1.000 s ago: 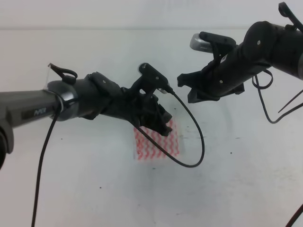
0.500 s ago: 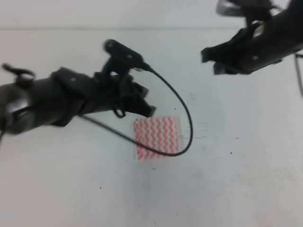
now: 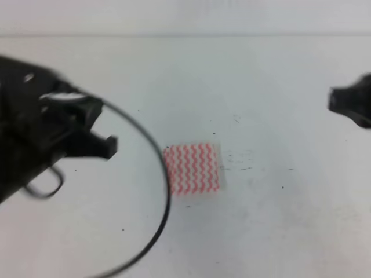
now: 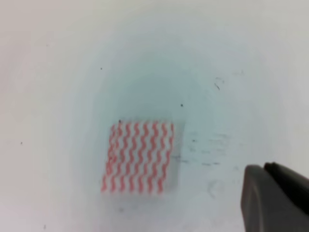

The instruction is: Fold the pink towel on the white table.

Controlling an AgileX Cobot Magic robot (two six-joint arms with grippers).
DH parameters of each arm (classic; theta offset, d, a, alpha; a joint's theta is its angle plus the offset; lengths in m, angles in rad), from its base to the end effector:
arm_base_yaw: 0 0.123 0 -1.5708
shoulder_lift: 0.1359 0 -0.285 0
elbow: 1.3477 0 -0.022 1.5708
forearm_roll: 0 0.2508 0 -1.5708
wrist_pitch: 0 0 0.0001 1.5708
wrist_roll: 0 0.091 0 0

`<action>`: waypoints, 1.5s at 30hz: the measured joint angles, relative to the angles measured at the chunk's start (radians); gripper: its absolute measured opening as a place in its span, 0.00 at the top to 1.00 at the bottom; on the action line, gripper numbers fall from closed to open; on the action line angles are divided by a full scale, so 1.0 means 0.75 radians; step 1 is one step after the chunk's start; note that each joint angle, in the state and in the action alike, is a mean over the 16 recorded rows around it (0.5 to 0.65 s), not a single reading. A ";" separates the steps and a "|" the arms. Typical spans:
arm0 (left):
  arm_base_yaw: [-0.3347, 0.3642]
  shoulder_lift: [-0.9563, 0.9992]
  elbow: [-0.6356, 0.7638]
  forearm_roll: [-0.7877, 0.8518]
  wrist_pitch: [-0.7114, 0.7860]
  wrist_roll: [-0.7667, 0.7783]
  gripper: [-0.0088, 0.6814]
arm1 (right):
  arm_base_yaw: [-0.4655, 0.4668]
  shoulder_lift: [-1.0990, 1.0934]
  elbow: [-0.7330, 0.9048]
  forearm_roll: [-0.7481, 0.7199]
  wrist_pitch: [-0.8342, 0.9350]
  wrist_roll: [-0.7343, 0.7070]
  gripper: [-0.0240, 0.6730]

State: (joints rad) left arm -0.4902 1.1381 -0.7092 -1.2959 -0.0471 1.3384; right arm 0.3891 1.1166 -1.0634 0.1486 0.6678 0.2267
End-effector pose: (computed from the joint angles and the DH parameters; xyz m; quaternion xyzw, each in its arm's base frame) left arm 0.2192 -0.1124 0.3028 0.2014 0.7879 -0.1111 0.5712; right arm 0.2133 0.0965 0.3708 -0.0410 0.8894 0.2006 0.4087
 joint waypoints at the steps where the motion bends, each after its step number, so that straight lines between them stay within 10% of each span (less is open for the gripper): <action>1: 0.000 -0.053 0.039 -0.011 -0.006 0.000 0.99 | 0.000 -0.049 0.042 -0.002 -0.003 0.004 0.99; 24: 0.000 -1.168 0.746 -0.157 -0.164 -0.054 0.99 | 0.000 -0.967 0.770 -0.065 -0.355 0.013 0.99; 45: 0.000 -1.303 0.977 -0.167 -0.311 -0.080 0.99 | 0.000 -0.990 1.228 -0.067 -1.036 0.014 0.99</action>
State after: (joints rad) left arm -0.4902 0.1609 0.0233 -1.4214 -0.2803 1.2787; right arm 0.3892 0.3743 -0.1423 0.0985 -0.1089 0.2372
